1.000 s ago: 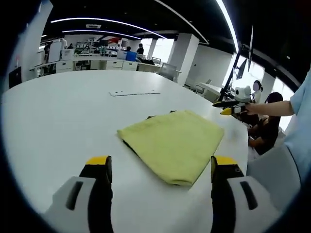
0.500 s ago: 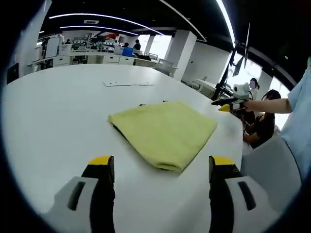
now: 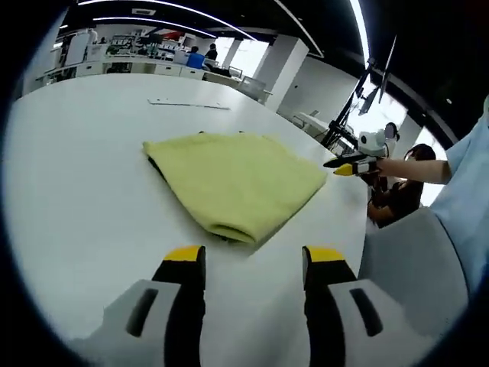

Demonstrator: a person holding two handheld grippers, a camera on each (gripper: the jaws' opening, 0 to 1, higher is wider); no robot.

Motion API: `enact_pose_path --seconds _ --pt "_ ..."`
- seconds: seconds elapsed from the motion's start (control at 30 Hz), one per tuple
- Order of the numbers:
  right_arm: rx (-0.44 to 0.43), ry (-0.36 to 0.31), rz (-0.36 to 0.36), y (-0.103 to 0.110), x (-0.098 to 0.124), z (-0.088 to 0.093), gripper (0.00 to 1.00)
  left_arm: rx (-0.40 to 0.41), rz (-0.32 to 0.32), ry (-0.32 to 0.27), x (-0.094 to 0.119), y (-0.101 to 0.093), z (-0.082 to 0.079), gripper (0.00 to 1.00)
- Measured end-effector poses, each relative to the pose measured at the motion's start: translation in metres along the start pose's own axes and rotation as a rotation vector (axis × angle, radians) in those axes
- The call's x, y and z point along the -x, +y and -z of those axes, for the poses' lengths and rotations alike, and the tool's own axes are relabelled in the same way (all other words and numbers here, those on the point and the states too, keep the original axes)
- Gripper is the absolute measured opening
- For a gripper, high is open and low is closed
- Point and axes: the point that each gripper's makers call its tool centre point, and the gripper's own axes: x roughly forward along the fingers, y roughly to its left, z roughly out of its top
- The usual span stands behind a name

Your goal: Fold the garment on the visible template until the final outline fits inside the template.

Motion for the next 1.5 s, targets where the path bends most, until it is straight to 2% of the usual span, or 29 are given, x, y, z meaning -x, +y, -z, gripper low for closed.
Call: enact_pose_path --seconds 0.2,0.33,0.43,0.53,0.67,0.77,1.0,1.1,1.5 --pt "-0.013 0.01 -0.005 -0.001 0.002 0.004 0.32 0.039 -0.016 0.015 -0.009 0.004 0.004 0.3" --pt "-0.025 0.012 -0.01 -0.002 0.003 0.006 0.29 0.073 -0.025 0.013 -0.014 0.007 0.006 0.29" --pt "-0.034 0.017 -0.016 -0.003 0.003 0.009 0.29 0.094 -0.033 0.002 -0.018 0.008 0.006 0.23" --pt "-0.035 0.025 -0.019 -0.004 0.003 0.012 0.27 0.121 -0.029 -0.031 -0.02 0.007 0.002 0.2" --pt "-0.042 0.031 -0.02 -0.006 0.003 0.014 0.25 0.116 -0.036 -0.023 -0.02 0.007 0.004 0.17" --pt "-0.039 0.043 -0.019 -0.007 0.002 0.017 0.22 0.135 -0.045 -0.043 -0.019 0.01 0.003 0.12" --pt "-0.05 0.054 -0.014 -0.009 -0.001 0.019 0.21 0.142 -0.044 -0.043 -0.021 0.01 0.005 0.06" --pt "-0.045 0.057 -0.017 -0.008 -0.001 0.019 0.19 0.158 -0.041 -0.048 -0.022 0.009 0.005 0.0" --pt "-0.039 0.065 -0.015 -0.008 0.0 0.018 0.14 0.189 -0.035 -0.061 -0.019 0.01 0.004 0.0"
